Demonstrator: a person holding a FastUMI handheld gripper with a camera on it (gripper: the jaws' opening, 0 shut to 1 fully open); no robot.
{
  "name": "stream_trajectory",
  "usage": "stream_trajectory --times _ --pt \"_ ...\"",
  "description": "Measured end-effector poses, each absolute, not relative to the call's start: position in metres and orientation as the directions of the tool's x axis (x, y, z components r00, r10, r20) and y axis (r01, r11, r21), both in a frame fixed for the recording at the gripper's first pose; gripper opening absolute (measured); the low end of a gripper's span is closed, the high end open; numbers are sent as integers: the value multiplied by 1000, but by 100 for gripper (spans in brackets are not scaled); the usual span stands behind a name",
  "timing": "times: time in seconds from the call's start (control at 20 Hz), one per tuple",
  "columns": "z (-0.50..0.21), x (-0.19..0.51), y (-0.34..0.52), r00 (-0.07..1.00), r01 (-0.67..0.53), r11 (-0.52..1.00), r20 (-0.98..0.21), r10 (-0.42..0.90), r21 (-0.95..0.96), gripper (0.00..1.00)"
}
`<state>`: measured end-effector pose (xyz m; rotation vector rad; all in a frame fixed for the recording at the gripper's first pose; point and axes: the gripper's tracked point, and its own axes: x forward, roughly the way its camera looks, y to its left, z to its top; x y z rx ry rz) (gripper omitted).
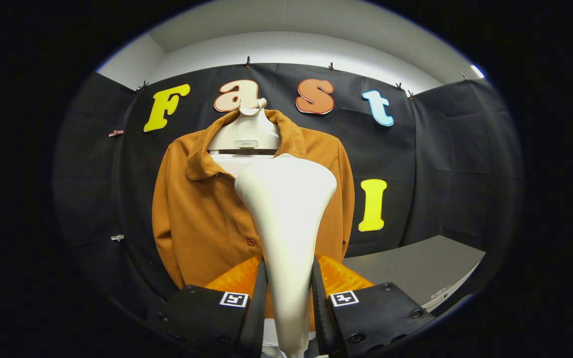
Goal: Iron the clothes twice with a garment steamer, once on the left side and once on the right side.
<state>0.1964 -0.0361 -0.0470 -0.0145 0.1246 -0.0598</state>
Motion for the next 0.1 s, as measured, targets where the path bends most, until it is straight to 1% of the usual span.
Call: stream_trajectory --times 0.1 --pt "-48 197 -35 990 57 998 -125 -59 -19 45"
